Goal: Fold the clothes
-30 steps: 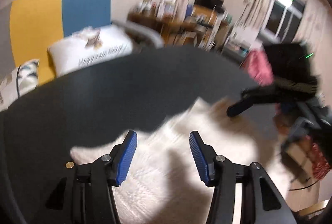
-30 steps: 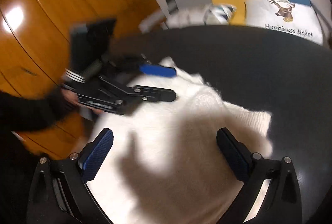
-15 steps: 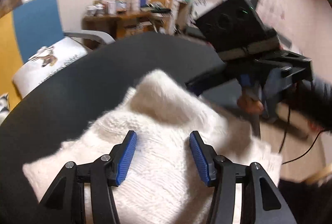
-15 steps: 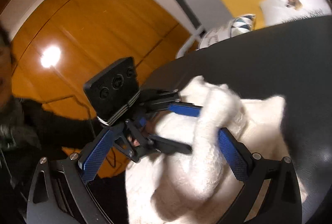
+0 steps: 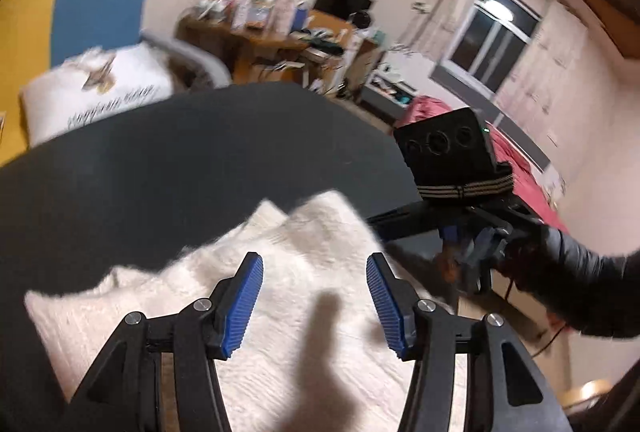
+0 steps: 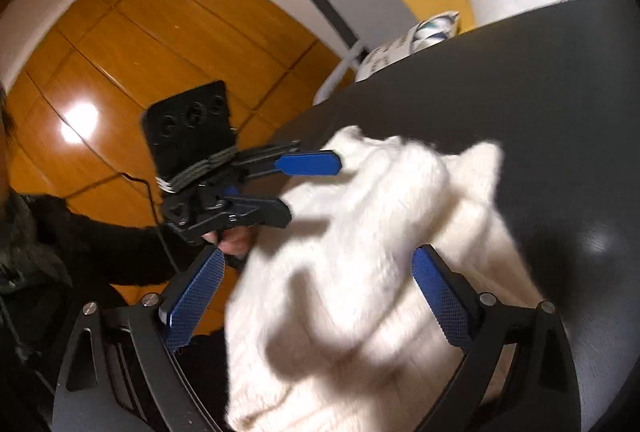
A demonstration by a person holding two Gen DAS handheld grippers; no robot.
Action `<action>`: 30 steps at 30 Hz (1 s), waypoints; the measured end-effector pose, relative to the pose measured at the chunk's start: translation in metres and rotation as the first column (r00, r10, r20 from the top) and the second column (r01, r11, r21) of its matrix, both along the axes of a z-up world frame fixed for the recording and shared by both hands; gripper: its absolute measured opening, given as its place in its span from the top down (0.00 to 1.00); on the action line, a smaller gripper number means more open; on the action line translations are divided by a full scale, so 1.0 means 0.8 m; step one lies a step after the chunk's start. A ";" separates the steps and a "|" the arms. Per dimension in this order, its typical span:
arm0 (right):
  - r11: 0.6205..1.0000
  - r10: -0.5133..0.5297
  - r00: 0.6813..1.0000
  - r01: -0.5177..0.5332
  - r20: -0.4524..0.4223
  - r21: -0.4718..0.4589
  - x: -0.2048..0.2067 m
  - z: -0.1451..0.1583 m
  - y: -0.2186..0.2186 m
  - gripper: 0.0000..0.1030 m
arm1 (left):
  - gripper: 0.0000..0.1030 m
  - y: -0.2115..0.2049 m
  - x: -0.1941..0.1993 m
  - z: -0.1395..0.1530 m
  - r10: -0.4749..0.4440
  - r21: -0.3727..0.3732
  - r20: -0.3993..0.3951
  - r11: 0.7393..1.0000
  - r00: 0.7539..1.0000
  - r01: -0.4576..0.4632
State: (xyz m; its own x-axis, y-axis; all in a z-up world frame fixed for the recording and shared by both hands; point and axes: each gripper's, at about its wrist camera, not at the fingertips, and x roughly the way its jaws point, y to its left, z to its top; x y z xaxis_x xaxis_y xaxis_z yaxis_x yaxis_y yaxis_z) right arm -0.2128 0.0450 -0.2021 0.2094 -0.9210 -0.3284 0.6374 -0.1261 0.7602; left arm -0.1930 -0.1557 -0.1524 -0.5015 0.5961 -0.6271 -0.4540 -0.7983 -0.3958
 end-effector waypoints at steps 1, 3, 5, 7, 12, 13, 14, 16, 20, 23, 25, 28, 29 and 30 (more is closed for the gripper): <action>1.000 0.018 1.000 -0.018 0.008 -0.003 -0.005 -0.004 -0.006 0.05 | 0.48 0.005 -0.012 -0.006 0.015 -0.022 0.044 1.000 0.999 -0.014; 0.998 0.060 0.998 -0.060 0.007 -0.023 0.000 -0.003 -0.010 0.05 | 0.48 0.013 -0.028 -0.011 0.035 -0.057 0.099 0.998 0.994 -0.030; 0.994 0.084 0.996 -0.084 -0.009 -0.075 0.006 0.009 -0.009 0.00 | 0.48 0.021 -0.037 -0.009 0.043 -0.081 0.123 0.996 0.992 -0.033; 0.988 0.096 0.995 -0.098 -0.019 -0.120 0.014 0.018 -0.002 0.00 | 0.48 0.031 -0.034 0.008 0.024 -0.063 0.079 0.998 0.997 -0.019; 0.981 0.062 0.995 -0.076 -0.082 -0.177 0.050 0.044 0.024 0.00 | 0.47 0.060 -0.014 0.030 -0.064 -0.061 -0.036 0.996 0.997 0.062; 0.981 0.054 0.994 -0.070 -0.093 -0.180 0.058 0.047 0.025 0.00 | 0.47 0.071 -0.012 0.021 -0.084 -0.088 -0.040 0.993 0.996 0.080; 0.980 0.055 0.995 -0.071 -0.087 -0.188 0.063 0.043 0.029 0.00 | 0.47 0.082 -0.014 0.010 -0.078 -0.148 -0.032 0.986 0.996 0.072; 0.997 -0.019 0.998 0.014 -0.066 -0.078 0.065 0.014 0.033 0.00 | 0.47 0.104 -0.024 -0.023 -0.061 -0.238 0.034 0.969 0.998 0.067; 0.995 -0.095 0.995 0.095 -0.004 -0.034 0.059 -0.014 0.043 0.00 | 0.46 0.111 -0.042 -0.033 -0.045 -0.212 0.040 0.976 0.998 0.053; 0.991 -0.121 0.993 0.121 -0.001 -0.051 0.060 -0.014 0.047 0.00 | 0.47 0.101 -0.042 -0.027 -0.009 -0.184 0.049 0.983 0.999 0.018; 0.992 -0.123 0.992 0.122 -0.024 -0.045 0.067 -0.004 0.048 0.00 | 0.47 0.078 -0.040 -0.014 0.040 -0.067 0.046 0.997 0.998 -0.037; 0.993 -0.104 0.994 0.102 -0.041 -0.059 0.081 0.010 0.055 0.00 | 0.47 0.059 -0.040 -0.003 0.068 0.041 0.043 0.997 0.997 -0.070; 0.994 -0.088 0.995 0.085 -0.036 -0.062 0.085 0.012 0.057 0.00 | 0.47 0.071 -0.043 -0.013 0.051 0.003 0.069 0.999 0.996 -0.051; 0.996 -0.073 0.996 0.071 -0.041 -0.047 0.089 0.012 0.057 0.00 | 0.49 0.084 -0.047 -0.023 0.034 -0.035 0.095 0.999 0.995 -0.031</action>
